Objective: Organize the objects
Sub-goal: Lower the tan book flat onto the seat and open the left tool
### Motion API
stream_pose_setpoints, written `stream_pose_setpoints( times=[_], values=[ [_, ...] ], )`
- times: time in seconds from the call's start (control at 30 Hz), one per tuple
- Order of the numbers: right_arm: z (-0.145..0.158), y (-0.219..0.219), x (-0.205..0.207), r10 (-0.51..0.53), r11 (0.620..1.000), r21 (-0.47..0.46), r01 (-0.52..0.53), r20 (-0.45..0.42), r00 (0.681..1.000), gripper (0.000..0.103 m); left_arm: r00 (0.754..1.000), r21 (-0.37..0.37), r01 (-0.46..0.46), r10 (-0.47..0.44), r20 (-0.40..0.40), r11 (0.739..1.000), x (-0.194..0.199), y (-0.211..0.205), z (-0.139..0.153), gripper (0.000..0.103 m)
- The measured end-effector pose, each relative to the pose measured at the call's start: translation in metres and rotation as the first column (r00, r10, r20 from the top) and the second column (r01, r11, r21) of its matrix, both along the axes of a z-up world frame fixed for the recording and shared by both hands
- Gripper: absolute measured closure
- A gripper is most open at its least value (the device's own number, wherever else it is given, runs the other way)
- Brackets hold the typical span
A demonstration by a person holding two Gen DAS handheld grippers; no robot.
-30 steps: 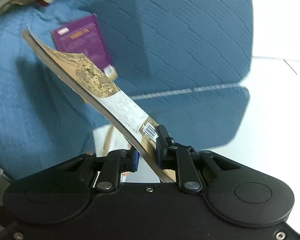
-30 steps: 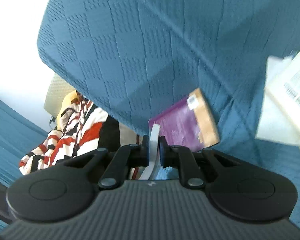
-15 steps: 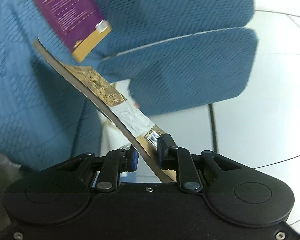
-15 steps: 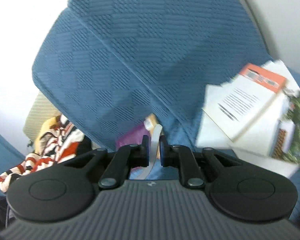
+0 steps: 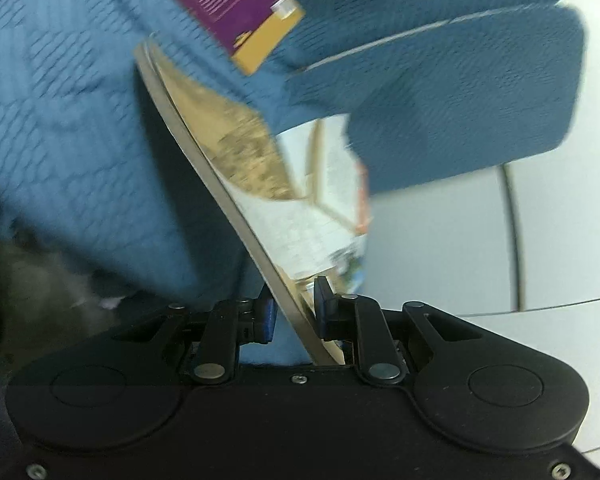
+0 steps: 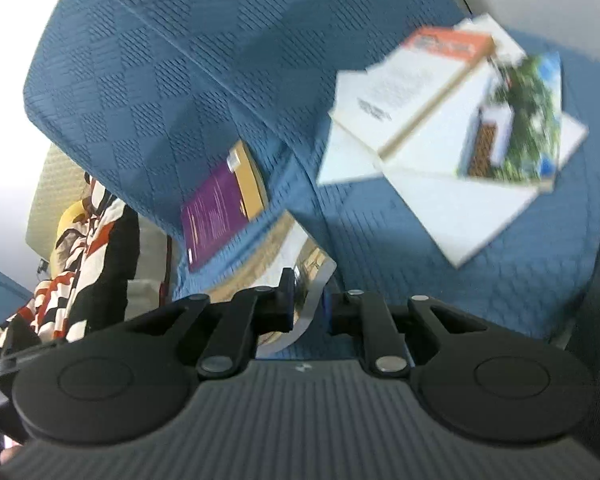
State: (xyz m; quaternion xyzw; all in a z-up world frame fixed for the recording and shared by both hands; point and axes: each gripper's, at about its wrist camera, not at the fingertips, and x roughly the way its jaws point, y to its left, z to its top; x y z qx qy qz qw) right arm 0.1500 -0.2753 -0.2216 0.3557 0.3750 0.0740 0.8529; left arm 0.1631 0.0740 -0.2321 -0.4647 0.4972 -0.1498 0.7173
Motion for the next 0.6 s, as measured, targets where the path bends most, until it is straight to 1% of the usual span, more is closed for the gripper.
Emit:
stream_pose_setpoints(
  times=[0.1,0.23,0.27,0.3,0.33,0.37,0.4,0.47,0.53,0.57,0.6],
  values=[
    [-0.013,-0.001,0.001,0.008,1.000,0.013,-0.008,-0.044,0.999,0.085,0.999,0.068,0.012,-0.010,-0.036,0.998,-0.004,-0.008,-0.011,0.088],
    [-0.026,-0.001,0.001,0.028,1.000,0.012,-0.027,-0.094,0.995,0.082,0.996,0.097,0.007,0.001,-0.087,0.995,-0.009,-0.011,-0.028,0.088],
    [-0.028,-0.002,0.002,0.033,0.999,0.017,-0.031,-0.113,0.993,0.080,0.995,0.105,0.007,0.003,-0.097,0.994,-0.011,-0.012,-0.030,0.085],
    [-0.030,-0.003,0.001,0.037,0.999,0.023,-0.034,-0.126,0.991,0.079,0.994,0.112,0.009,0.003,-0.106,0.994,-0.012,-0.012,-0.032,0.078],
    [-0.032,-0.004,0.001,0.042,0.999,0.026,-0.038,-0.141,0.989,0.078,0.994,0.119,0.010,0.003,-0.111,0.993,-0.014,-0.012,-0.032,0.074],
    [-0.033,-0.006,0.001,0.046,0.999,0.032,-0.042,-0.150,0.988,0.077,0.994,0.138,0.011,0.004,-0.112,0.990,-0.016,-0.013,-0.033,0.066],
    [-0.034,-0.007,0.000,0.051,0.998,0.034,-0.046,-0.155,0.987,0.077,0.994,0.164,0.014,0.005,-0.114,0.986,-0.014,-0.014,-0.033,0.062],
    [-0.032,-0.008,-0.002,0.054,0.999,0.003,-0.055,-0.157,0.986,0.077,0.990,0.221,0.022,0.009,-0.138,0.975,-0.015,-0.016,-0.035,0.059],
    [-0.030,-0.010,-0.005,0.058,0.998,-0.011,-0.061,-0.154,0.986,0.077,0.988,0.240,0.024,0.013,-0.154,0.971,-0.015,-0.016,-0.038,0.057],
    [-0.030,-0.012,-0.005,0.060,0.998,-0.016,-0.063,-0.155,0.986,0.076,0.988,0.253,0.024,0.016,-0.155,0.967,-0.016,-0.016,-0.038,0.052],
    [-0.029,-0.014,-0.005,0.061,0.998,-0.024,-0.066,-0.154,0.986,0.072,0.988,0.271,0.021,0.022,-0.153,0.962,-0.018,-0.016,-0.037,0.046]
  ],
)
